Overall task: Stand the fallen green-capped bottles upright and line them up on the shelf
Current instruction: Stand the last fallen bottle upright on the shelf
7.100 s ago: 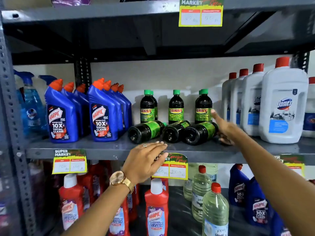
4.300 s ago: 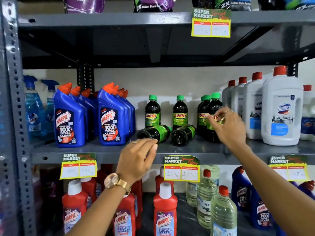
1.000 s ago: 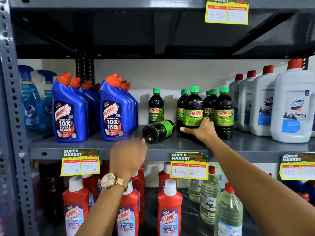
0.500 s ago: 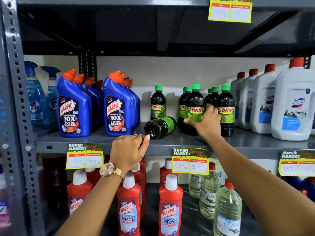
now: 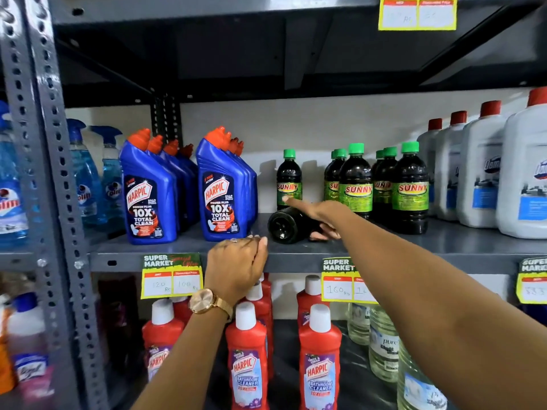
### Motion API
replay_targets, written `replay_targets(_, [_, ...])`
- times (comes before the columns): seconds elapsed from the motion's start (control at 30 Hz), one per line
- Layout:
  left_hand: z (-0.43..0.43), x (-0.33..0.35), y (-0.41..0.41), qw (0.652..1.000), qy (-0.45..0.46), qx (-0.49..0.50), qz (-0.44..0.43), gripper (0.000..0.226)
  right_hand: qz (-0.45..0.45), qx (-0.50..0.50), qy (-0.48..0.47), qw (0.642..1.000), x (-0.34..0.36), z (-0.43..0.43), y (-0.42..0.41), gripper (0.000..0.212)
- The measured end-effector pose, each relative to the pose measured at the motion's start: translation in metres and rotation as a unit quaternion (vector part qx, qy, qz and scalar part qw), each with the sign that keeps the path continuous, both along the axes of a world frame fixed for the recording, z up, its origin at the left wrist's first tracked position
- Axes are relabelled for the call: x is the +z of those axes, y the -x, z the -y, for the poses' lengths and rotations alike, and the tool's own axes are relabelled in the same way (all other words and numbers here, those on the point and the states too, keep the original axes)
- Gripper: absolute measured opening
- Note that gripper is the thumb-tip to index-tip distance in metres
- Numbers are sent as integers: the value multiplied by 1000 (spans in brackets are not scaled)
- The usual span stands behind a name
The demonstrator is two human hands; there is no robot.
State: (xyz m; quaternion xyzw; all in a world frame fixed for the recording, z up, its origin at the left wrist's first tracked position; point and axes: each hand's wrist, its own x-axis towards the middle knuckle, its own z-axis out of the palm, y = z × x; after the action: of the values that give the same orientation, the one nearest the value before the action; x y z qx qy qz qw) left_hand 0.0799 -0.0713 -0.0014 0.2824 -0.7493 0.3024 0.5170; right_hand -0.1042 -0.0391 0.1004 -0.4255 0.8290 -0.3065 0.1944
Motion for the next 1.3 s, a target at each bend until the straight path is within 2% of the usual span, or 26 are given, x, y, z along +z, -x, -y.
replay_targets(0.1, [1, 0, 1, 1000, 0, -8, 1, 38, 69, 25, -11, 997, 4, 8, 6, 66])
replay_targets(0.2, [0, -1, 2, 1000, -2, -4, -12, 38, 172, 6, 21, 985, -4, 5, 6, 53])
replay_targets(0.27, [0, -2, 3, 1000, -7, -1, -22, 39, 236, 1, 107, 966, -16, 1, 7, 54])
replay_targets(0.33, [0, -3, 4, 999, -14, 0, -31, 40, 264, -1, 222, 939, -28, 1, 11, 72])
replay_targets(0.4, [0, -3, 5, 999, -14, -3, -39, 41, 232, -22, 310, 922, -33, -2, 14, 87])
replay_targets(0.47, [0, -3, 6, 999, -13, -10, -48, 42, 116, -38, 349, 929, -32, -1, 15, 76])
replay_targets(0.5, [0, -3, 6, 999, -14, -12, -51, 42, 39, -39, 347, 936, -30, -1, 14, 68])
replay_targets(0.57, [0, -3, 6, 998, -16, -13, -53, 42, -79, -35, 325, 942, -27, -1, 10, 67])
replay_targets(0.67, [2, -3, 7, 999, -14, -9, -48, 40, -155, -25, 294, 943, -27, 8, 3, 80])
replay_targets(0.8, [4, -5, 7, 999, -7, 0, -47, 39, -107, -9, 293, 950, -32, 17, -3, 78])
replay_targets(0.93, [5, -6, 8, 999, -4, 13, -48, 39, 24, 63, 301, 951, -36, 19, -1, 73])
replay_targets(0.97, [6, -6, 8, 999, -1, 14, -49, 39, 33, 70, 306, 949, -36, 18, 1, 72])
replay_targets(1.17, [8, -8, 8, 998, -2, 2, -57, 39, -57, 61, 316, 945, -38, 17, 0, 99])
replay_targets(1.23, [8, -8, 8, 998, -4, -1, -57, 40, -40, 70, 295, 952, -38, 17, -1, 91])
replay_targets(1.3, [8, -8, 8, 998, -7, 1, -58, 40, 16, 84, 290, 953, -38, 17, 2, 69])
